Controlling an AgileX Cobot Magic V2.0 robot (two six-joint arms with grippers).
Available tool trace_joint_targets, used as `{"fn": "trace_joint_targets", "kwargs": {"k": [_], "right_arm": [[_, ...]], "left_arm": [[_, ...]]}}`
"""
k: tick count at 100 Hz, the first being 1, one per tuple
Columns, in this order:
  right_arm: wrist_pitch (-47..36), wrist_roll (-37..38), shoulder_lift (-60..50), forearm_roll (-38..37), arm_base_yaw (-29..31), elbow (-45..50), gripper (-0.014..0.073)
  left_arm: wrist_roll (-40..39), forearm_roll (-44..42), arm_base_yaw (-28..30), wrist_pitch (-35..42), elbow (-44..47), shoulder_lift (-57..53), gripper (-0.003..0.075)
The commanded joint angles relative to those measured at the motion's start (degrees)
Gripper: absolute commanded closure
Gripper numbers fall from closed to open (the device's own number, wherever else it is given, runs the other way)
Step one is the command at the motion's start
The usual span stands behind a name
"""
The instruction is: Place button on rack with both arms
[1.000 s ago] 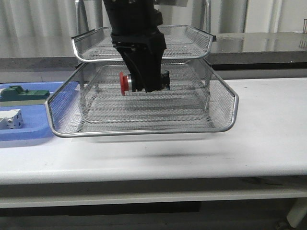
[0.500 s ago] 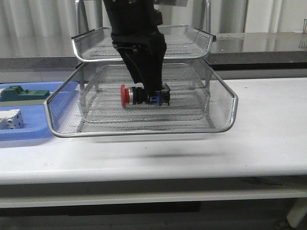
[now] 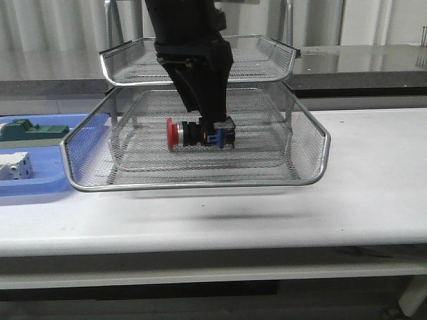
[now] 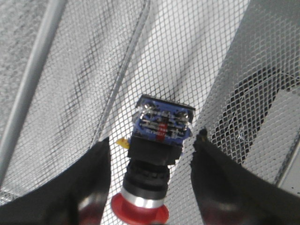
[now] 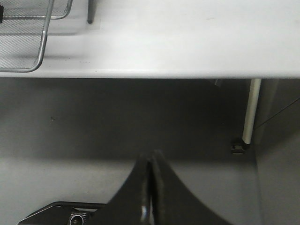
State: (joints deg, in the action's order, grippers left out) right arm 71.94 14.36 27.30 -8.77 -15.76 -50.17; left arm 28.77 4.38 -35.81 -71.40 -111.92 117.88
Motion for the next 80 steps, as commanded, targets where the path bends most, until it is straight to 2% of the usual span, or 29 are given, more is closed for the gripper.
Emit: {"fn": "trace_joint_targets", "kwargs": {"k": [1, 24, 58, 80], "right_arm": [[-1.73, -0.14, 0.52, -1.01, 0.36, -1.67, 0.0662], [-1.73, -0.14, 0.52, -1.01, 0.36, -1.67, 0.0662], [-1.73, -0.14, 0.52, -1.01, 0.36, -1.67, 0.0662], [-1.73, -0.14, 0.52, -1.01, 0.36, -1.67, 0.0662]], "left_arm": [[-0.94, 0.81, -0.62, -1.39, -1.95, -5.82, 0.0342], [-2.37, 0.65, 0.83, -1.39, -1.95, -11.58, 0.0343], [-7.02, 0.84, 9.65, -1.39, -1.45, -19.13, 0.0345], [-9.21, 1.10, 14.09, -1.26, 3.82, -23.87, 0.0345]]}}
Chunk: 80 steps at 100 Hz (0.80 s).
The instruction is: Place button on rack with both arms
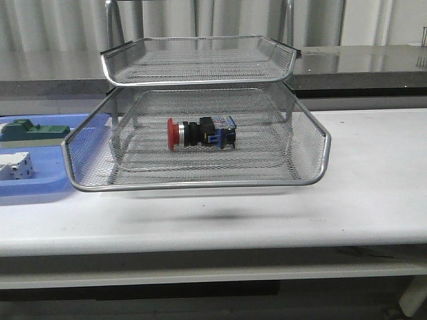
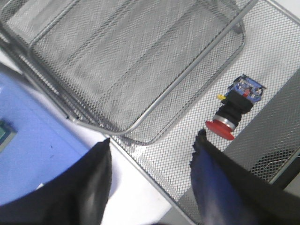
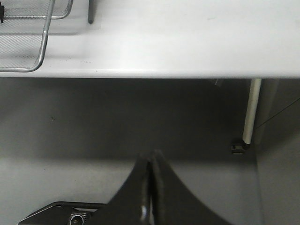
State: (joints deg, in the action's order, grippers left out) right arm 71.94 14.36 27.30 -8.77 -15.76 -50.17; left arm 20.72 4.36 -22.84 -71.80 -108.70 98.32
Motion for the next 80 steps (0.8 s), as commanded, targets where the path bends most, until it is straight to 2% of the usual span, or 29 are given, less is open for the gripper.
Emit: {"fn": "trace_joint_targets", "kwargs": {"k": [1, 14, 26, 80], "right_arm": [[-1.73, -0.14, 0.52, -1.01, 0.36, -1.67, 0.0662], [-1.73, -0.14, 0.52, -1.01, 0.36, -1.67, 0.0662], [-1.73, -0.14, 0.52, -1.01, 0.36, -1.67, 0.0662], [-1.73, -0.14, 0.52, -1.01, 0.36, -1.67, 0.0662]], "left_arm": [[-1.20, 1.12, 1.23, -0.87, 1.04, -4.51, 0.0345], [-1.64, 1.12, 3.13, 1.27, 6.01, -7.99, 0.0345], [-3.09, 1.12, 5.25, 6.27, 12.18, -12.30, 0.0345], [-6.44, 1.12, 12.50, 37.67, 47.29, -40.28, 0.0345]]}}
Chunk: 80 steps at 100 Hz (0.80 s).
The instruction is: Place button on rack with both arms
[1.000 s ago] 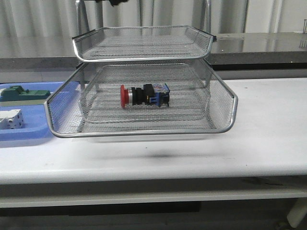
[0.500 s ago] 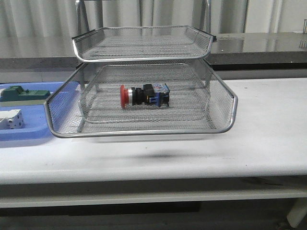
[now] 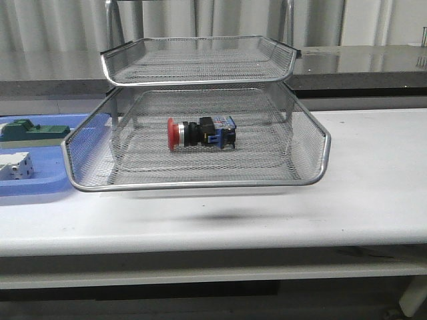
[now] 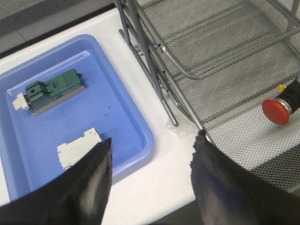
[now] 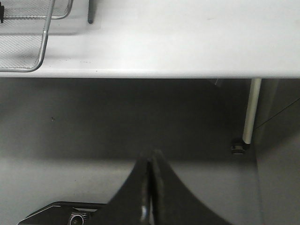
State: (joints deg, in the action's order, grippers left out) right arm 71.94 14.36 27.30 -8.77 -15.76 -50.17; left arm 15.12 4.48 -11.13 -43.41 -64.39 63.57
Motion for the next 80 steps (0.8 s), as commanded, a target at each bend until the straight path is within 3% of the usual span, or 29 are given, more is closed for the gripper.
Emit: {"fn": "trace_joint_targets", "kwargs": {"k": [1, 32, 80], "right_arm": [[-1.73, -0.14, 0.52, -1.01, 0.36, -1.67, 0.0662], [-1.73, -0.14, 0.52, -1.01, 0.36, -1.67, 0.0662], [-1.73, -0.14, 0.52, -1.01, 0.36, -1.67, 0.0662]], "left_arm": [[-0.83, 1.00, 0.77, 9.74, 3.46, -5.53, 0.0345], [-1.32, 1.00, 1.56, 26.33, 22.66, -22.69, 0.0346], [-2.25, 4.34, 1.56, 35.70, 42.32, -38.82, 0.0346]]}}
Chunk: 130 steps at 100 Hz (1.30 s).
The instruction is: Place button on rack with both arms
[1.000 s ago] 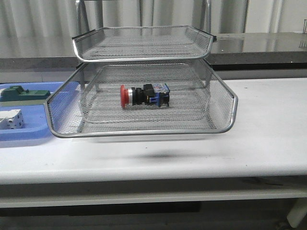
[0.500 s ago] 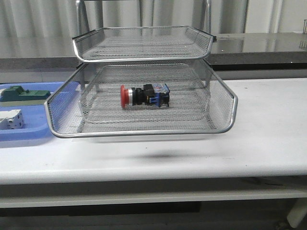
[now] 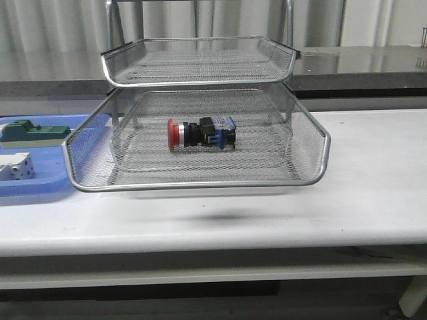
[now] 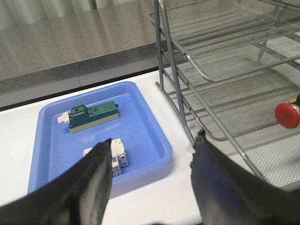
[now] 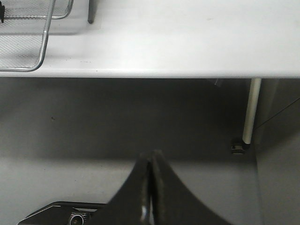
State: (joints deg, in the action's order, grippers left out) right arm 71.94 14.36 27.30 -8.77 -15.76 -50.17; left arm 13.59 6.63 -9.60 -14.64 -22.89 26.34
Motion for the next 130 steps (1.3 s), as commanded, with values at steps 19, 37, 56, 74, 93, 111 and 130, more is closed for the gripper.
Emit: {"fn": "trace_joint_targets", "kwargs": {"k": [19, 37, 56, 74, 93, 111, 130], "right_arm": [[-1.73, -0.14, 0.52, -1.01, 0.36, -1.67, 0.0662], [-1.73, -0.14, 0.52, -1.01, 0.36, -1.67, 0.0662], [-1.73, -0.14, 0.52, -1.01, 0.36, -1.67, 0.0662], [-1.73, -0.14, 0.52, -1.01, 0.36, -1.67, 0.0662], [-1.73, -0.14, 0.52, -1.01, 0.36, -1.67, 0.0662], [-1.73, -0.14, 0.52, -1.01, 0.36, -1.67, 0.0662], [-1.73, -0.14, 0.52, -1.01, 0.36, -1.67, 0.0662]], "left_arm": [[-0.73, 5.82, 0.03, 11.43, 5.79, -5.28, 0.0345], [-0.73, 5.82, 0.03, 11.56, 6.46, -6.11, 0.0345], [-0.73, 5.82, 0.03, 11.56, 6.46, -6.11, 0.0363], [-0.73, 5.82, 0.03, 11.56, 6.46, -6.11, 0.0533], [-0.73, 5.72, 0.03, 11.56, 6.46, -6.11, 0.0741], [-0.73, 5.72, 0.03, 11.56, 6.46, -6.11, 0.0741], [-0.73, 5.72, 0.03, 11.56, 6.46, -6.11, 0.0741]]}}
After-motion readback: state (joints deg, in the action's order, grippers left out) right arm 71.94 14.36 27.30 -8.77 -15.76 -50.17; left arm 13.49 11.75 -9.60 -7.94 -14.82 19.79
